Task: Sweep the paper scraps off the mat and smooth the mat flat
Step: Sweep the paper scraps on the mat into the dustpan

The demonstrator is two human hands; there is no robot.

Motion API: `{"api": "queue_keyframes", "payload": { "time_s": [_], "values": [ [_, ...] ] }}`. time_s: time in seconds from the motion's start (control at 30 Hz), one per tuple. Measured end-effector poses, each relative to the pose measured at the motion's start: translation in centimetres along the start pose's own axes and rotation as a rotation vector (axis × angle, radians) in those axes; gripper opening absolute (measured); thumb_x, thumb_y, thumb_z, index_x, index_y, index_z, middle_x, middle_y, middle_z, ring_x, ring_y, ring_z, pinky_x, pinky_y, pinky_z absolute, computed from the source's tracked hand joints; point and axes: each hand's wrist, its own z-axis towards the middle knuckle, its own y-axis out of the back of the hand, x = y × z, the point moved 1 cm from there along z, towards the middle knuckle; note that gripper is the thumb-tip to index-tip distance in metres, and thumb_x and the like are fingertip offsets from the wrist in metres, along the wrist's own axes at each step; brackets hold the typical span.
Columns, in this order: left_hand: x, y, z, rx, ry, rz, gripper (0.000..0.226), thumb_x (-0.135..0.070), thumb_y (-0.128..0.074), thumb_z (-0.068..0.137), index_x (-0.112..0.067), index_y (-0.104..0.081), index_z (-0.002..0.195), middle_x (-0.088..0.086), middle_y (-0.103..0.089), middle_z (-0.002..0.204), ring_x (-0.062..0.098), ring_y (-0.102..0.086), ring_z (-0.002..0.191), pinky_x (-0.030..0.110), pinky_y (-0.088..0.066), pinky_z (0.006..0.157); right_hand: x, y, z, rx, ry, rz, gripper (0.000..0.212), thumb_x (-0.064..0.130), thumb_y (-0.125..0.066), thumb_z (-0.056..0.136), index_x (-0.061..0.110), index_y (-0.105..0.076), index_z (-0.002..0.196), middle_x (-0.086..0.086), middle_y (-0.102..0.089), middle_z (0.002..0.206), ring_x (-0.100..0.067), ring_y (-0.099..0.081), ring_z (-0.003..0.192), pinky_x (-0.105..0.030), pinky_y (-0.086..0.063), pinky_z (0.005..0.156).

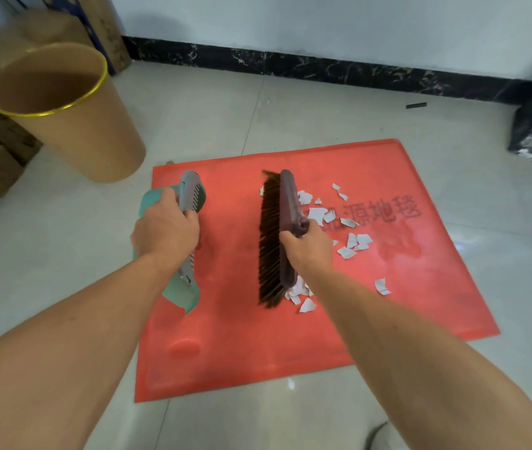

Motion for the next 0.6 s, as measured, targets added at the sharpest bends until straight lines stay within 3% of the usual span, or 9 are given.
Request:
{"api": "queue_keyframes", "payload": {
  "time_s": [0.1, 0.2, 0.37, 0.6],
  "values": [
    [-0.5, 0.4, 0.1, -0.021, -0.012, -0.006, 0.023, -0.029, -0.048, 0.09, -0.014, -0.049, 0.107, 0.019, -0.06, 0.098, 0.042, -0.058, 0.089, 0.04, -0.039, 0.071, 1.3, 1.9, 1.0, -0.023, 0.144, -0.128, 0.03, 0.025, -0.061, 0.083, 0.017, -0.057, 0.112, -0.003, -0.062, 0.097, -0.023, -0.057, 0.085, -0.03, -0.041, 0.068],
    [-1.3, 0.8, 0.7, -0.048, -0.033, -0.046, 0.023, -0.031, -0.047, 0.09, -0.015, -0.05, 0.107, 0.016, -0.06, 0.095, 0.039, -0.055, 0.083, 0.041, -0.043, 0.071, 1.9, 4.5, 2.6, -0.052, 0.214, -0.245, 0.035, 0.027, -0.06, 0.084, 0.017, -0.056, 0.118, -0.007, -0.063, 0.099, -0.026, -0.06, 0.083, -0.033, -0.047, 0.066],
    [-2.8, 0.3, 1.2, -0.04, 0.012, -0.137, 0.022, -0.03, -0.047, 0.089, -0.017, -0.052, 0.106, 0.01, -0.053, 0.088, 0.034, -0.049, 0.079, 0.038, -0.04, 0.069, 1.5, 9.1, 5.6, -0.128, 0.153, -0.332, 0.035, 0.027, -0.058, 0.089, 0.017, -0.053, 0.122, -0.007, -0.061, 0.093, -0.028, -0.064, 0.077, -0.037, -0.057, 0.066],
    [-3.5, -1.5, 1.1, -0.028, 0.006, -0.149, 0.009, -0.025, -0.048, 0.09, -0.017, -0.047, 0.094, 0.009, -0.054, 0.082, 0.033, -0.049, 0.075, 0.036, -0.037, 0.064, -0.2, 12.3, 9.8, -0.218, 0.122, -0.416, 0.038, 0.022, -0.055, 0.089, 0.017, -0.053, 0.126, -0.01, -0.059, 0.098, -0.029, -0.056, 0.079, -0.032, -0.045, 0.066]
  ]
}}
